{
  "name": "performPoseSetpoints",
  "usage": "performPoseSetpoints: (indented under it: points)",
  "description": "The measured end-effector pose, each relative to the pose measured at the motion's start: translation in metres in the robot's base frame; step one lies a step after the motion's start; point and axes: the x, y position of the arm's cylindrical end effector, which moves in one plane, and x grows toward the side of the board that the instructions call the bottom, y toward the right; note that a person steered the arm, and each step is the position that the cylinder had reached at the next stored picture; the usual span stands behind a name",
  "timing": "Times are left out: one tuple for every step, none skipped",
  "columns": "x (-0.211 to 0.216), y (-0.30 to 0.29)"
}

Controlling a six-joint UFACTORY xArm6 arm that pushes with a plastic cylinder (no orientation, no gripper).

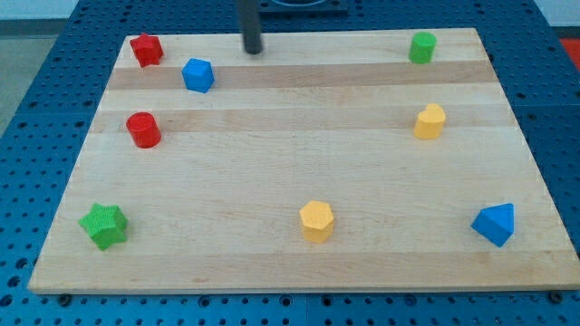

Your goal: Push the green circle slightly to the down

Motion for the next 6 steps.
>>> performPoseSetpoints:
  points:
    - [-0.018,0.081]
    - [-0.020,0.180]
    - [-0.004,0.238]
    - [0.036,0.188]
    - [0.067,0.106]
    - [0.027,0.122]
